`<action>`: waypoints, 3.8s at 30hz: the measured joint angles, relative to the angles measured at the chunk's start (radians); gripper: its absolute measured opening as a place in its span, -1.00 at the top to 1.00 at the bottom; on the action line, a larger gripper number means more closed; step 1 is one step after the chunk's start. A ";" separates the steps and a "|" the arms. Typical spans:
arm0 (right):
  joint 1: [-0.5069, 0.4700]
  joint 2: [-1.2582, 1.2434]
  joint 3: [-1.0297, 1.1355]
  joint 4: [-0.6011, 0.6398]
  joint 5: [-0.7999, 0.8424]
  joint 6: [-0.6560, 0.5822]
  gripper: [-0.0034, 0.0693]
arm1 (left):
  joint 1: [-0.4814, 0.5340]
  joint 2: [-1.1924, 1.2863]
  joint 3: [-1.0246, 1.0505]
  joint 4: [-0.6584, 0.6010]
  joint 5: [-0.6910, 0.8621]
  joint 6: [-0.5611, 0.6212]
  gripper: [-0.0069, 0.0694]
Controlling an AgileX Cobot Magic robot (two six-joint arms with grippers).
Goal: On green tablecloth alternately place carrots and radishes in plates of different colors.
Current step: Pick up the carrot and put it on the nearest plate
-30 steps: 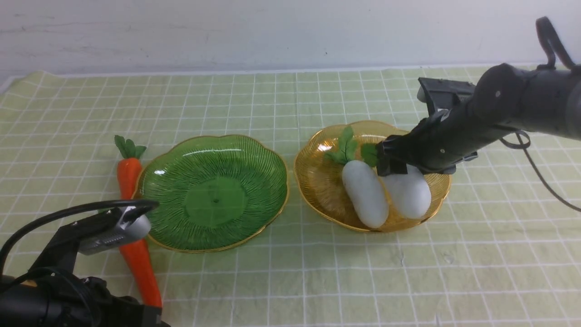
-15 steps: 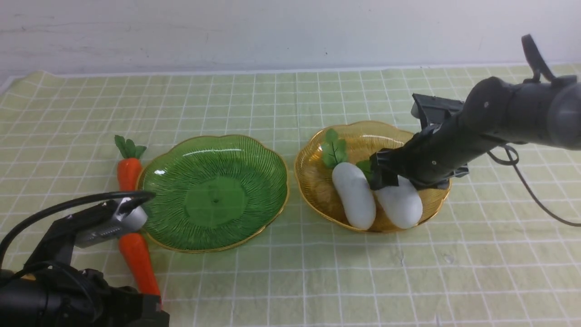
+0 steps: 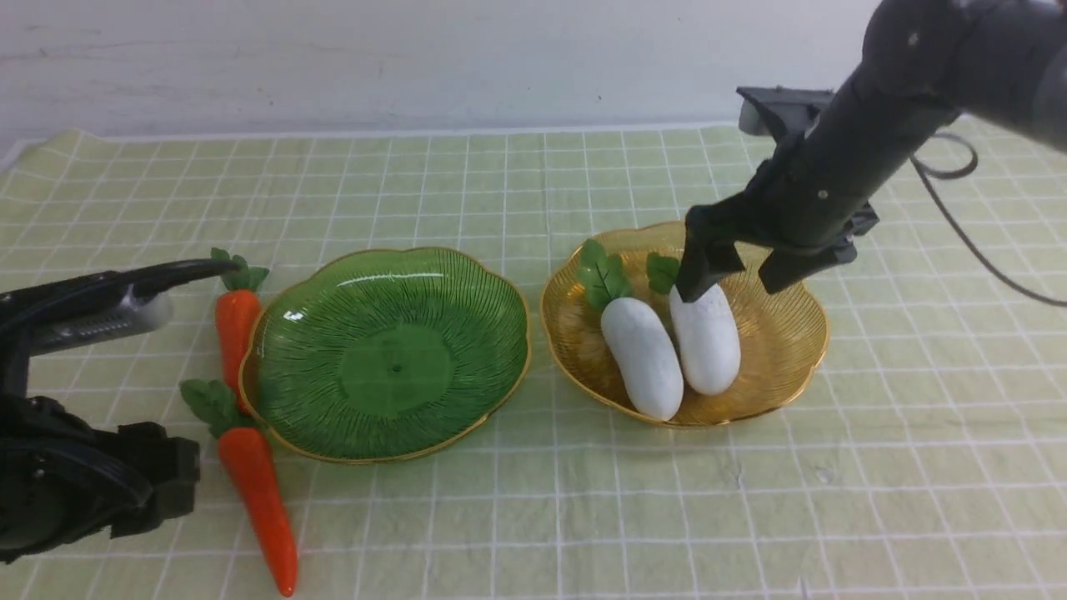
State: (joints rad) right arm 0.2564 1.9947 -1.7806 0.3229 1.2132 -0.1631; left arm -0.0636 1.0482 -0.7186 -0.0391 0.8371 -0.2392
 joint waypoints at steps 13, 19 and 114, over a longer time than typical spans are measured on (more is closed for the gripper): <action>0.000 -0.216 0.075 -0.003 0.023 0.046 -0.23 | 0.000 0.000 -0.001 0.064 0.000 -0.098 -0.41; 0.000 -0.494 0.354 -0.005 0.025 0.046 0.47 | 0.000 0.000 0.009 0.058 -0.027 -0.100 -0.41; 0.000 -0.974 0.938 -0.004 -0.091 0.028 0.94 | -0.102 0.467 -0.414 -0.202 0.014 0.179 0.31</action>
State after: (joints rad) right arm 0.2564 1.0208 -0.8427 0.3191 1.1221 -0.1351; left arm -0.1655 1.5153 -1.1328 -0.2407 0.8507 -0.0603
